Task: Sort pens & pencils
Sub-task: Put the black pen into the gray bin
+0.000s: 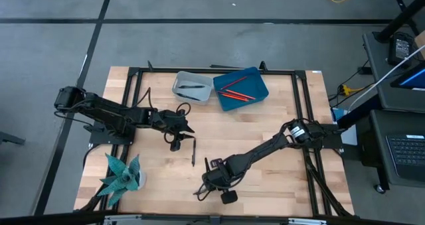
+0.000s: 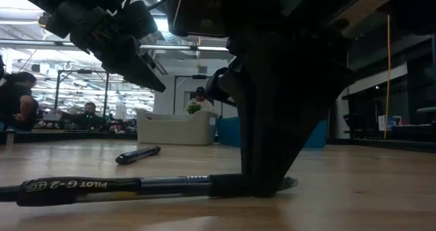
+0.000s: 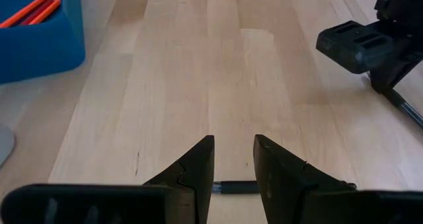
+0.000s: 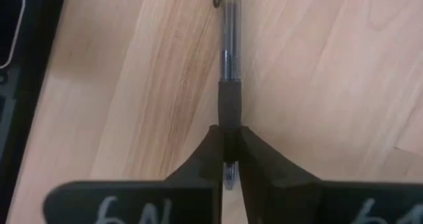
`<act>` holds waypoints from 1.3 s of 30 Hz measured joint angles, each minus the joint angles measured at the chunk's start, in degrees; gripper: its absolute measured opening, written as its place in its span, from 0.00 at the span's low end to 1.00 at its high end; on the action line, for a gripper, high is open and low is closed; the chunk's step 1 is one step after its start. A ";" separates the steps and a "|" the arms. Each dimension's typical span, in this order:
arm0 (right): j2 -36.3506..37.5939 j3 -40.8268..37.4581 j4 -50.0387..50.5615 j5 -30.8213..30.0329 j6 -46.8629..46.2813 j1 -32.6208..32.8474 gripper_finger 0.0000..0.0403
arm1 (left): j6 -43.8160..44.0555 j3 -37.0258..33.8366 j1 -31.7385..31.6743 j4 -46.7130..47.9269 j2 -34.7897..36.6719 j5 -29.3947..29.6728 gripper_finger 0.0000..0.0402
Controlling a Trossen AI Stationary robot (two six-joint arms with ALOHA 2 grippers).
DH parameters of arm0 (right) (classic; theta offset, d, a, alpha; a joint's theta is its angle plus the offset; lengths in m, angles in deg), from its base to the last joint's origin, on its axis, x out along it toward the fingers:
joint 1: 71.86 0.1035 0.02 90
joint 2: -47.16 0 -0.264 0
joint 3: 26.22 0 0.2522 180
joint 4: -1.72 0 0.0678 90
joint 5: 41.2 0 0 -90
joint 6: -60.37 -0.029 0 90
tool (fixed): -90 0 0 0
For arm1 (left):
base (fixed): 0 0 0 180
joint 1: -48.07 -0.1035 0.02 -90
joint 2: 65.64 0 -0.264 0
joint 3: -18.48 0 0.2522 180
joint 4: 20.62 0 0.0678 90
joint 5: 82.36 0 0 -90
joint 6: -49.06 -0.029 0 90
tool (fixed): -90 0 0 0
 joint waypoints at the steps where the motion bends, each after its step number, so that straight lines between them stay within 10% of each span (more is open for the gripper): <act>1: 0.01 0.00 0.01 0.06 0.00 -0.13 0.06 | -0.02 0.00 0.11 0.02 0.00 0.00 0.25; 22: 11.70 -4.72 6.84 -14.71 3.41 -5.97 0.06 | -5.70 0.00 -3.59 0.55 0.22 0.74 0.25; 32: 23.43 -22.70 -11.44 -15.72 3.95 -8.95 0.06 | -10.28 -0.05 -7.99 -4.42 0.31 0.43 0.25; 39: 32.87 -37.01 -30.42 -17.83 9.08 -12.02 0.05 | -13.83 -6.50 -11.05 -28.10 0.35 -8.12 0.25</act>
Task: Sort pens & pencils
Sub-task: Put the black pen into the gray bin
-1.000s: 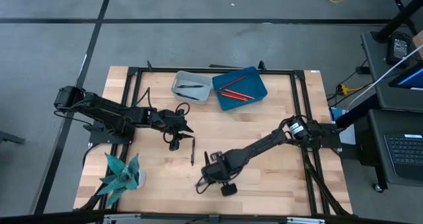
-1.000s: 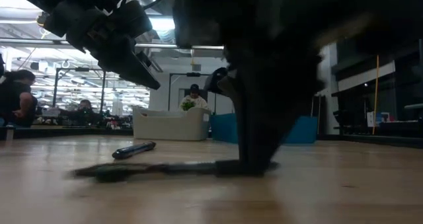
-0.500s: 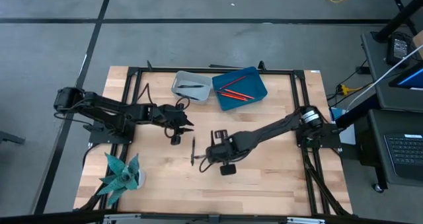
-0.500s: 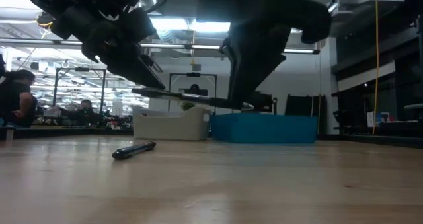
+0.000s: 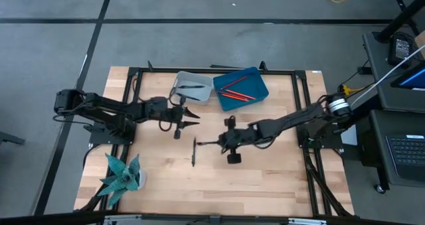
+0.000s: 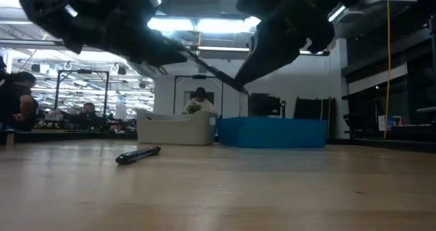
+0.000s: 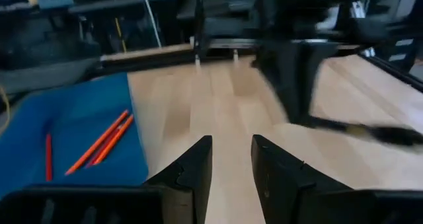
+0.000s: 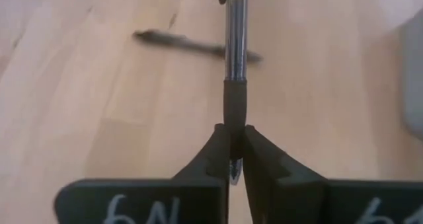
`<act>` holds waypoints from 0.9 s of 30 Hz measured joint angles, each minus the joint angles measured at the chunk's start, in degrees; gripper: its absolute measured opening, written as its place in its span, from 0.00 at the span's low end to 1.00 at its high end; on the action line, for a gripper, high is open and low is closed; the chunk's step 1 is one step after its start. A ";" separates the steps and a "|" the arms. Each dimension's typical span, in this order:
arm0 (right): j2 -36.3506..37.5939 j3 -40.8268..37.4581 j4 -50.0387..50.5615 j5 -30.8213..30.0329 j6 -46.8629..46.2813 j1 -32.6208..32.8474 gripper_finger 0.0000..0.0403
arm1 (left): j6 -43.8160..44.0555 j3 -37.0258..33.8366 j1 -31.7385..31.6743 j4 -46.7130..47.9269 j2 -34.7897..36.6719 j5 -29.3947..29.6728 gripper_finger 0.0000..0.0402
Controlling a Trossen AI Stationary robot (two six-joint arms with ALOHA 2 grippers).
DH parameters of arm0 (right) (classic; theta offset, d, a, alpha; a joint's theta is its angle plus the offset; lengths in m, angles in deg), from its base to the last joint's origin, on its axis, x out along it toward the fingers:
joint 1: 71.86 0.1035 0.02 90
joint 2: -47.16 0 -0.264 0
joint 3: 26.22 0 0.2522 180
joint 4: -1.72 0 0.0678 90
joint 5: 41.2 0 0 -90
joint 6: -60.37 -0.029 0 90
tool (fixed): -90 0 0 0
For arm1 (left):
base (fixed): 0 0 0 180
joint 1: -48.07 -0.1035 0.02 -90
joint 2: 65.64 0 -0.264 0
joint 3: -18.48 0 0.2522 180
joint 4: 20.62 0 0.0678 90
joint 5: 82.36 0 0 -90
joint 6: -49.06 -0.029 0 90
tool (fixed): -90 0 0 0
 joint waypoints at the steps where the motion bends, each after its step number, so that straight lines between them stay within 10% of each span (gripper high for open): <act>1: 1.20 -2.18 -3.09 0.01 0.42 -0.55 0.05 | -0.06 -1.33 -0.68 -2.25 0.14 -0.75 0.25; 11: 8.30 -19.08 -33.27 4.79 4.91 -6.87 0.00 | -1.69 -10.09 -3.56 -24.66 0.35 -1.14 0.25; 27: 7.44 -20.24 -37.13 22.54 1.50 -15.61 0.02 | -4.47 -10.11 -3.75 -21.39 0.33 -0.93 0.25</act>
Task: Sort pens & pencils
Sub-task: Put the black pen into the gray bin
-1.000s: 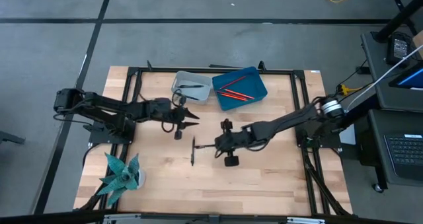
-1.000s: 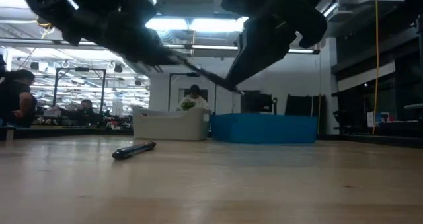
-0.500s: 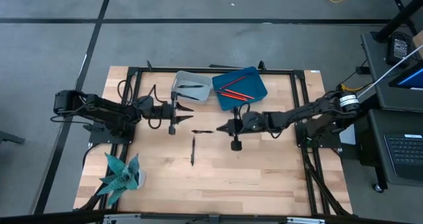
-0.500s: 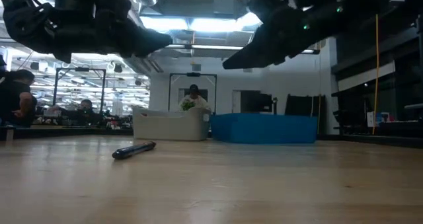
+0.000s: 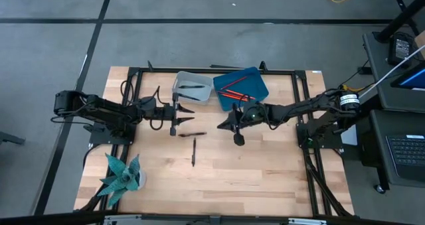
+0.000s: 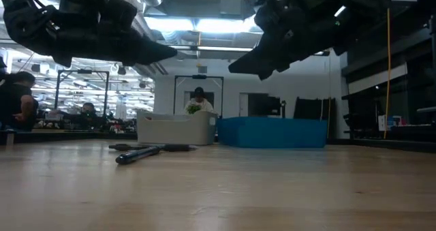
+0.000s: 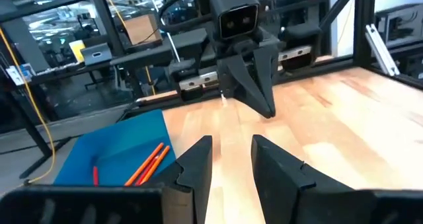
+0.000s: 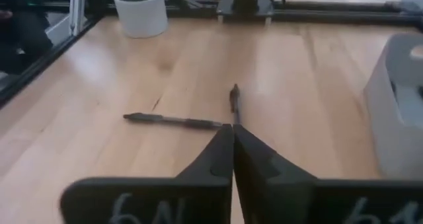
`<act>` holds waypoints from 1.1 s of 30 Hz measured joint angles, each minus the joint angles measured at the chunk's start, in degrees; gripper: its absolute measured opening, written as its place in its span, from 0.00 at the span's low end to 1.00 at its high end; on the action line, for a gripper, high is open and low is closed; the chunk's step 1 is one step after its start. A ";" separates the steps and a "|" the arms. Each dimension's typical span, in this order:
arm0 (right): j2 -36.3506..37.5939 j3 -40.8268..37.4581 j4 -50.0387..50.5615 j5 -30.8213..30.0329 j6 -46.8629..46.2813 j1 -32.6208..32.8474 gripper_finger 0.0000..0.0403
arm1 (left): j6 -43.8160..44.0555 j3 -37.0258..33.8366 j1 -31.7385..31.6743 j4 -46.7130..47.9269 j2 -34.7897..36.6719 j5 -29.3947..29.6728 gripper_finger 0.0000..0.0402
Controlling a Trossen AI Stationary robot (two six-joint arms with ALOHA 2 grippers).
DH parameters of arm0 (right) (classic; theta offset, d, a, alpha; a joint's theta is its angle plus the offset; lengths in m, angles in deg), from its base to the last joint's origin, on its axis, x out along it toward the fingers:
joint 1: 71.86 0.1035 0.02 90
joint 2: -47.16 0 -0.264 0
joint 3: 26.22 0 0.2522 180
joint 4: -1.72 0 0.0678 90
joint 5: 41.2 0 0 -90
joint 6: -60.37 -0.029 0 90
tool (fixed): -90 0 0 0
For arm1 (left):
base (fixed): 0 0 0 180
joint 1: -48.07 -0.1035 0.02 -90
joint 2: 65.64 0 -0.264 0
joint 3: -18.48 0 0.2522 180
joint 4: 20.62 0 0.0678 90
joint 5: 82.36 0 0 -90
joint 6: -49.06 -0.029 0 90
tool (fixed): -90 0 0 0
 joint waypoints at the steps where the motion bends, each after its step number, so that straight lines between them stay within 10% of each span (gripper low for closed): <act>1: -0.35 0.18 0.12 0.11 -0.63 -0.01 0.04 | -0.40 0.00 -0.14 0.07 0.00 0.06 0.25; 14: -6.24 11.99 12.43 -0.44 2.91 0.07 0.25 | 5.19 0.47 -2.49 10.58 0.03 0.39 0.25; 25: -5.61 11.97 16.60 -0.66 3.16 -2.84 0.26 | 3.05 19.35 0.79 61.00 0.22 4.62 0.25; 33: -5.61 11.95 17.51 -0.60 5.22 -3.67 0.26 | 6.91 26.05 7.89 70.94 -0.98 4.95 0.25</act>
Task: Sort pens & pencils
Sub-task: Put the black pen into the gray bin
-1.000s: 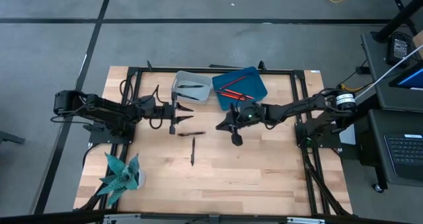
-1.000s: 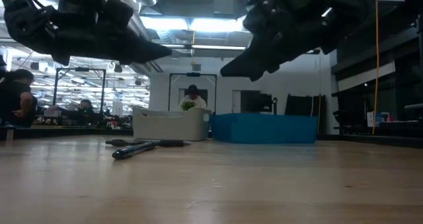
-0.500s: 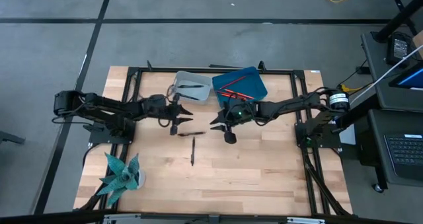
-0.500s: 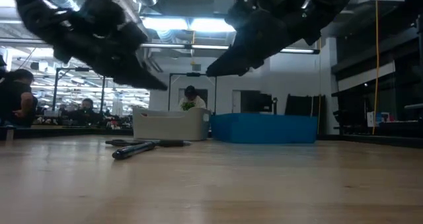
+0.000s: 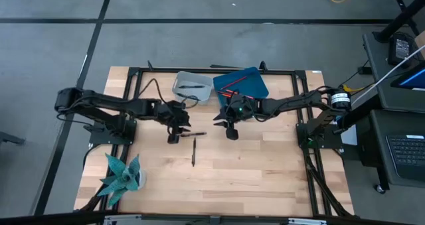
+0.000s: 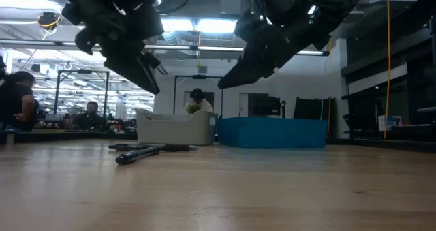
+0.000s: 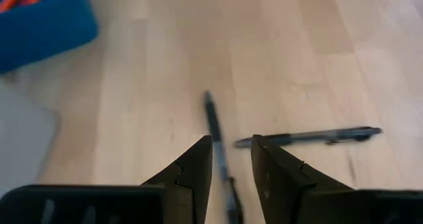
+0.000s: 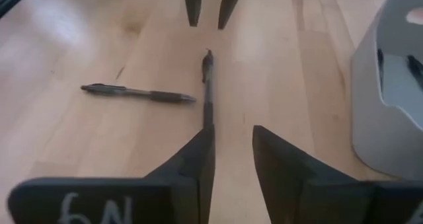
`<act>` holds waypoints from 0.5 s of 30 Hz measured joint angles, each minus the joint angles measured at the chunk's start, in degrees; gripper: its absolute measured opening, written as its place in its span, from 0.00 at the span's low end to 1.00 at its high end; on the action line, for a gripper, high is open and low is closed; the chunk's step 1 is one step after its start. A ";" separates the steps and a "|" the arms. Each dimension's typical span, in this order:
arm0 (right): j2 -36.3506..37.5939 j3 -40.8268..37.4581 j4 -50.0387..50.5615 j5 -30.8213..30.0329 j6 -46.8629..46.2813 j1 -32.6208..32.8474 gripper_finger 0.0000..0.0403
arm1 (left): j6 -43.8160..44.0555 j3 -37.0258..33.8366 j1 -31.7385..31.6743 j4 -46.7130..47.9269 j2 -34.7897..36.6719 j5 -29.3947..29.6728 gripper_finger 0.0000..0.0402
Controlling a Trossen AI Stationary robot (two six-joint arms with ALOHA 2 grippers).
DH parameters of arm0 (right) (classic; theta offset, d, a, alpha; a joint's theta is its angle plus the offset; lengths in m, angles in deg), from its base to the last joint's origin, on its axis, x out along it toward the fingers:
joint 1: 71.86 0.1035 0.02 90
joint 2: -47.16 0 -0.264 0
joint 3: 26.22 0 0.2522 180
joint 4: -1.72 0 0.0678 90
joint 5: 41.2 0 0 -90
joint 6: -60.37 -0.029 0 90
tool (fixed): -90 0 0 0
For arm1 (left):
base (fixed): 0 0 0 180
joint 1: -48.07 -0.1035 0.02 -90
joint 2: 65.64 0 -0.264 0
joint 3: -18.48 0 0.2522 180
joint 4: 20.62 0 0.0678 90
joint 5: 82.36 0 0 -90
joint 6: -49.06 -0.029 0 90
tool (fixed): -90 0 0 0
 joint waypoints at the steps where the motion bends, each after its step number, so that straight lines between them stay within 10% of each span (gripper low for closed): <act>1: 0.00 0.00 -0.08 0.10 0.50 0.00 0.26 | 0.48 0.03 0.74 -0.08 -0.45 0.09 0.25; 15: 0.00 0.00 0.12 0.56 0.97 0.28 0.26 | 3.84 0.07 4.32 -1.72 -11.97 3.16 0.25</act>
